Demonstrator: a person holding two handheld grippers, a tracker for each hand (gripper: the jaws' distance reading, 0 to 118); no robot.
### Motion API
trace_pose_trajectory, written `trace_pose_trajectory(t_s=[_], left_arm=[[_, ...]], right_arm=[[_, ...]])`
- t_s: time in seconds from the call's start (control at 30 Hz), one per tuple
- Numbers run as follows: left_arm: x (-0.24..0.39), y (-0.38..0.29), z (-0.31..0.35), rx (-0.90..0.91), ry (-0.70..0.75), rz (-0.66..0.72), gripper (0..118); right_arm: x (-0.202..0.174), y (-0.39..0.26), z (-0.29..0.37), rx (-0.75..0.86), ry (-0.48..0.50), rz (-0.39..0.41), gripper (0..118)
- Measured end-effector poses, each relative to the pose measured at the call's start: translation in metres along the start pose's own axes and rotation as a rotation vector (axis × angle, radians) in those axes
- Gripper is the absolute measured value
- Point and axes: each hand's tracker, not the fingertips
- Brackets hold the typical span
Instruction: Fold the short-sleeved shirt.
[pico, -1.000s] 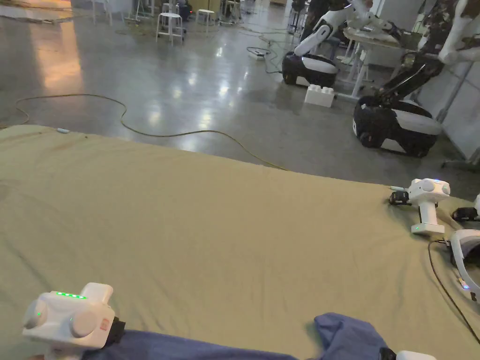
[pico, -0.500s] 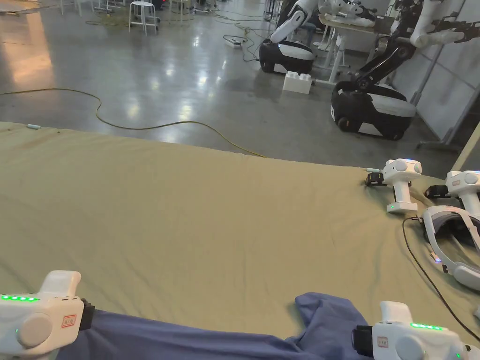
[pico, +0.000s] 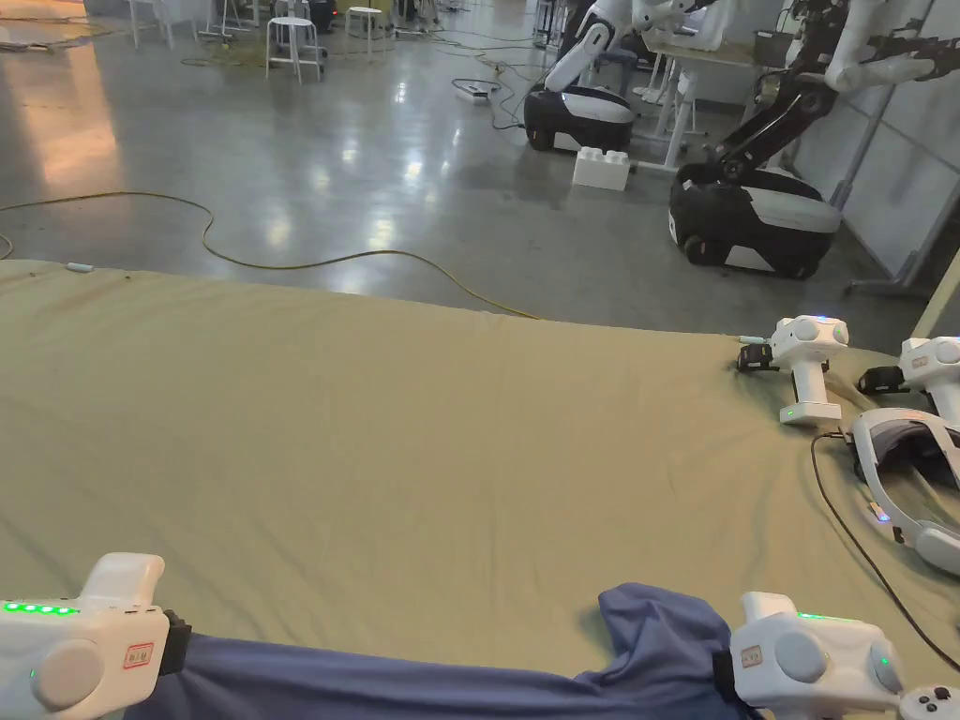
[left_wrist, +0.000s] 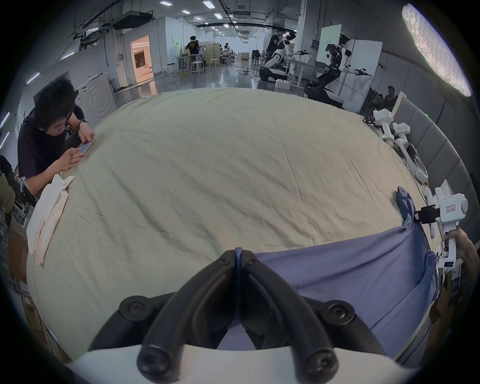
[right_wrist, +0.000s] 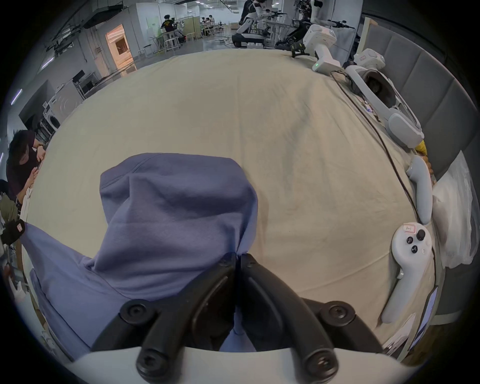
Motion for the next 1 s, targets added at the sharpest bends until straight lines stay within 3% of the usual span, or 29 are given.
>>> trace_pose_trajectory(t_s=[0.17,0.4,0.53,0.8,1.0], left_arm=[[-0.004,-0.003,0.015,0.014,-0.016,0.021,5],[-0.016,-0.013,0.056,0.084,-0.055,0.049,5],[-0.024,-0.03,0.092,0.132,-0.086,0.065,5],[-0.028,-0.091,0.147,0.168,-0.117,0.057,5],[-0.031,-0.148,0.161,0.098,-0.122,0.041,5]], right_arm=[[0.005,-0.011,0.038,0.109,0.036,-0.023,2],[0.007,-0.04,0.123,0.258,0.023,0.05,2],[0.002,-0.074,0.17,0.337,-0.02,0.136,2],[0.002,-0.157,0.221,0.369,-0.029,0.114,2],[0.003,-0.214,0.223,0.292,-0.042,0.106,2]])
